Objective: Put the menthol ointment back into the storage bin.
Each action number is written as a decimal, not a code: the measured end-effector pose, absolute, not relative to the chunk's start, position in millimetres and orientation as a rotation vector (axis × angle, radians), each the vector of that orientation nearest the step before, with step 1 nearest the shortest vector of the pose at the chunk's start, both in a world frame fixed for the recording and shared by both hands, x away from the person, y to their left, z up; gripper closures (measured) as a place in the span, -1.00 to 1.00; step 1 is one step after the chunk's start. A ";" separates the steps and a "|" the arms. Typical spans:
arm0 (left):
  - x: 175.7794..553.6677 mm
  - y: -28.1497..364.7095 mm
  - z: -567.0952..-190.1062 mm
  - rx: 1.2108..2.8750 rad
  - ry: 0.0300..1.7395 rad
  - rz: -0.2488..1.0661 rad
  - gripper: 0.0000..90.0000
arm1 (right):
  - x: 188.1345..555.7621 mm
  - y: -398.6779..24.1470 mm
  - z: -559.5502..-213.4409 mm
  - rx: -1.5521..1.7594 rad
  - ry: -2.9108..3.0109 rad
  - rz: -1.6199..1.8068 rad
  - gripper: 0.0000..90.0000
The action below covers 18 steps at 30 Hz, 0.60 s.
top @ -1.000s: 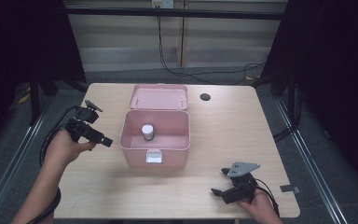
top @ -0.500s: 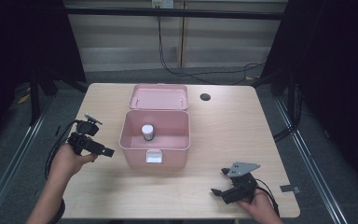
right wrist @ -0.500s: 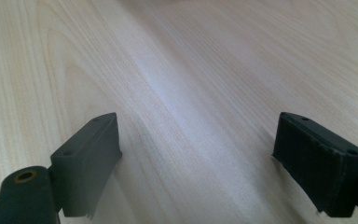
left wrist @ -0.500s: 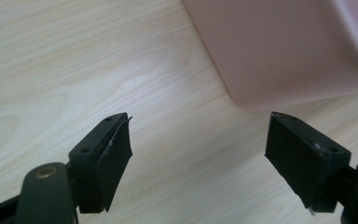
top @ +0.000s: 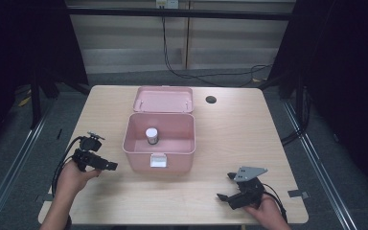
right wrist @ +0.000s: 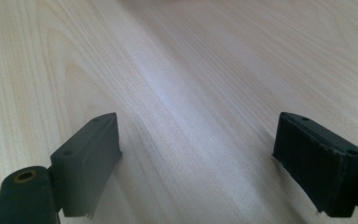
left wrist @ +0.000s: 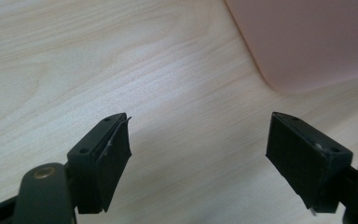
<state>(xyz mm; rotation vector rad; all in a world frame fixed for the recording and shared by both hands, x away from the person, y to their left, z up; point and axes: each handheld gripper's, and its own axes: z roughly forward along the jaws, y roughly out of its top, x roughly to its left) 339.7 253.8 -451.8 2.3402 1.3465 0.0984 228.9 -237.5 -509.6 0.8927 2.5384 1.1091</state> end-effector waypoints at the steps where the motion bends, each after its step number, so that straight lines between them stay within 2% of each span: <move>1: 339.2 253.7 -454.7 2.340 1.344 0.107 -0.53 | 228.9 -237.5 -509.6 0.893 2.538 1.109 -0.69; 9: 332.7 251.7 -478.9 2.317 1.354 0.131 -0.54 | 228.9 -237.5 -509.6 0.893 2.538 1.109 -0.69; 18: 324.6 248.7 -488.3 2.295 1.286 0.306 -0.66 | 228.9 -237.5 -509.7 0.891 2.538 1.109 -0.69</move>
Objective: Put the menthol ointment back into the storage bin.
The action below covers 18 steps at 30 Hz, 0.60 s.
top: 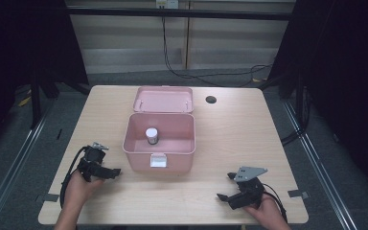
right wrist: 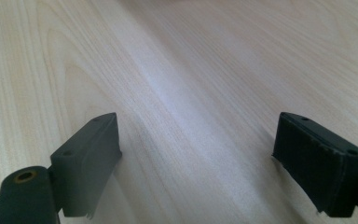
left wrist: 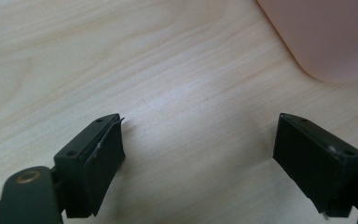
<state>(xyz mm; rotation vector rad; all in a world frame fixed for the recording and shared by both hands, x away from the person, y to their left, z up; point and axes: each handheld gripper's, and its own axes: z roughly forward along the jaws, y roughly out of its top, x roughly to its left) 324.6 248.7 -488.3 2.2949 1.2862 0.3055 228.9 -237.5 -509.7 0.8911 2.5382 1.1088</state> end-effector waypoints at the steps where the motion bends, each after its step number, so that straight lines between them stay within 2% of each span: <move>1: 323.4 248.4 -489.4 2.295 1.276 0.330 -0.67 | 228.9 -237.4 -509.6 0.893 2.538 1.109 -0.69; 18: 313.0 251.0 -500.6 2.185 1.231 0.422 -0.83 | 228.9 -237.5 -509.6 0.892 2.538 1.109 -0.69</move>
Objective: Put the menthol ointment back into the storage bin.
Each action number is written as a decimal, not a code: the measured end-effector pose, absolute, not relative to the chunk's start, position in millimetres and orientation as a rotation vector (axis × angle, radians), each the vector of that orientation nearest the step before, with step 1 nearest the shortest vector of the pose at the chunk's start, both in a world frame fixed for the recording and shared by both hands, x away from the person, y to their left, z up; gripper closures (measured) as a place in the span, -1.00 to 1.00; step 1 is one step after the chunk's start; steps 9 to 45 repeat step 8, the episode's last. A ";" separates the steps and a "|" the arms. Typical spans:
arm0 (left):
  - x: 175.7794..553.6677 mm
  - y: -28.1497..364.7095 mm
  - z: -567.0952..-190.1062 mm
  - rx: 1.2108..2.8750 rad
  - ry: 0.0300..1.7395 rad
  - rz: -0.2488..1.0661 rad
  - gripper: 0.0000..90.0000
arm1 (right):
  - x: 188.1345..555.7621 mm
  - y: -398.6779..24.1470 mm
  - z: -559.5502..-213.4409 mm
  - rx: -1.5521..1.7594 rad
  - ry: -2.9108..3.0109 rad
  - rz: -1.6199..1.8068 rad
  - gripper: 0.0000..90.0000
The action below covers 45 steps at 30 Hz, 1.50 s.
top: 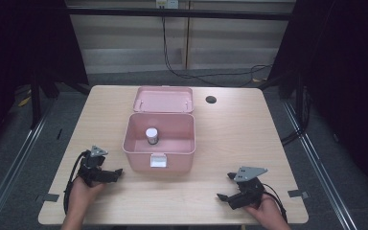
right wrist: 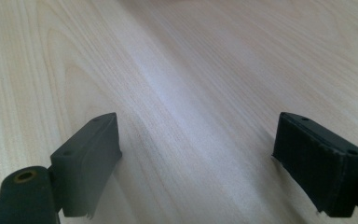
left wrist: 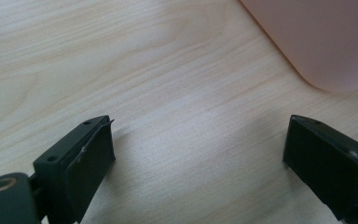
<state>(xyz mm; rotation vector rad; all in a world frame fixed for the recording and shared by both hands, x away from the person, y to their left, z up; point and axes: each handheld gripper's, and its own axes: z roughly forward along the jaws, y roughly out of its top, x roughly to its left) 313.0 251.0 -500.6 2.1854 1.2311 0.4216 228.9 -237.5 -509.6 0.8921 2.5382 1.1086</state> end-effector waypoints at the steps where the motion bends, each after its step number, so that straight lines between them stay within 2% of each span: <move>1: 312.5 251.2 -500.9 2.182 1.231 0.420 -0.83 | 229.0 -237.5 -509.7 0.891 2.538 1.109 -0.69; 45: 311.4 251.7 -502.4 2.165 1.225 0.428 -0.86 | 229.0 -237.5 -509.7 0.891 2.538 1.109 -0.69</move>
